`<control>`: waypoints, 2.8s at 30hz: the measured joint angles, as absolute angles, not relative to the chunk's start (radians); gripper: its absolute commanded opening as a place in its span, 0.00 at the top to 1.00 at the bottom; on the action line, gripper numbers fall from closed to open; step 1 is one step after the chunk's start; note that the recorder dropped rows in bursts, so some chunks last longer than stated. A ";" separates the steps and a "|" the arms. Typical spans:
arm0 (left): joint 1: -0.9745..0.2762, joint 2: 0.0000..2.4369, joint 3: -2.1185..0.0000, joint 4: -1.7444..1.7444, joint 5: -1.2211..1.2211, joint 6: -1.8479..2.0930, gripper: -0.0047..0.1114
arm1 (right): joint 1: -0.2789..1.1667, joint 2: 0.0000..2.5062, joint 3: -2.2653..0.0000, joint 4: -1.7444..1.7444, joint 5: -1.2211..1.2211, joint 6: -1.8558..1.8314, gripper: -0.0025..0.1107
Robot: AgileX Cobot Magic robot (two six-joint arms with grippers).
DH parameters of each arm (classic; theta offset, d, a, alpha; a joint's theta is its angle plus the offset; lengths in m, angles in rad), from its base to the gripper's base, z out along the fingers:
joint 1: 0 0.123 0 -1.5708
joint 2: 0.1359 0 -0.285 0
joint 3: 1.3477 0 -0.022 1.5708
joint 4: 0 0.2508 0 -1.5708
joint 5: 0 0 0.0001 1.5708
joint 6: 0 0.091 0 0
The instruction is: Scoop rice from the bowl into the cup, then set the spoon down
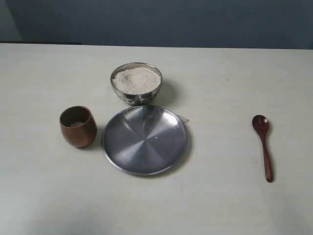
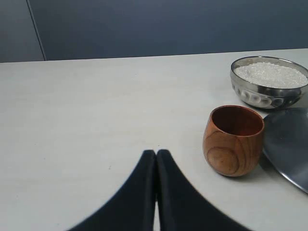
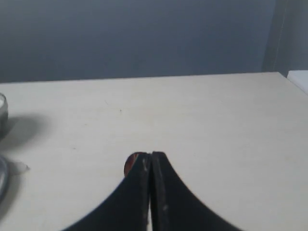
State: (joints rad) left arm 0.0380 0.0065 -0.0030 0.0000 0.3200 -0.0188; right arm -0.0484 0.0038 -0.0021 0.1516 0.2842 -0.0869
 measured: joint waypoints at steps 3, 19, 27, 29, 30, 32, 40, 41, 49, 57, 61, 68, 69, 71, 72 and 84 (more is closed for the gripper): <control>0.038 0.006 -0.003 0.000 0.320 -0.019 0.96 | -0.048 0.004 -0.002 0.258 0.175 -0.087 0.98; 0.038 0.006 -0.003 0.000 0.320 -0.019 0.96 | -0.048 0.004 -0.002 0.503 0.000 -0.087 0.98; 0.038 0.006 -0.003 0.146 0.251 0.022 0.96 | -0.048 0.004 -0.002 0.507 0.022 -0.062 0.98; 0.038 0.006 -0.003 0.221 0.225 0.026 0.96 | -0.048 0.004 -0.002 0.507 0.022 -0.036 0.98; 0.038 0.006 -0.003 0.235 0.215 0.028 0.96 | -0.048 0.004 -0.002 0.513 0.015 -0.015 0.98; 0.038 0.006 -0.003 0.206 0.195 0.023 0.96 | -0.048 0.004 -0.002 0.543 -0.011 0.008 0.98; 0.038 0.006 -0.003 -0.320 0.037 -0.013 0.96 | -0.048 0.002 -0.140 0.545 -0.008 0.023 0.98; 0.038 0.006 -0.003 -0.386 0.029 -0.017 0.96 | -0.048 0.002 -0.169 0.526 0.007 0.023 0.98; 0.038 0.004 -0.003 -0.680 0.018 -0.022 0.96 | -0.048 0.107 -0.383 0.376 0.226 0.020 0.98; 0.038 0.003 -0.182 -0.689 0.134 -0.006 0.96 | -0.028 0.275 -0.543 0.347 0.295 0.016 0.98; 0.038 0.002 -0.278 -0.681 0.202 0.000 0.96 | -0.007 0.348 -0.580 0.336 0.340 0.009 0.98; 0.038 0.120 -0.427 -0.657 0.454 0.025 0.96 | 0.039 0.483 -0.589 0.322 0.431 0.000 0.98; 0.038 0.147 -0.453 -0.647 0.494 0.032 0.96 | 0.047 0.502 -0.589 0.320 0.442 0.000 0.98; 0.038 0.201 -0.507 -0.620 0.563 0.040 0.96 | 0.058 0.525 -0.589 0.315 0.450 -0.008 0.98; 0.038 0.222 -0.529 -0.605 0.586 0.045 0.96 | 0.063 0.533 -0.589 0.315 0.453 -0.015 0.98; 0.038 0.524 -0.762 -0.293 0.758 0.052 0.96 | 0.126 0.639 -0.635 0.248 0.555 -0.090 0.98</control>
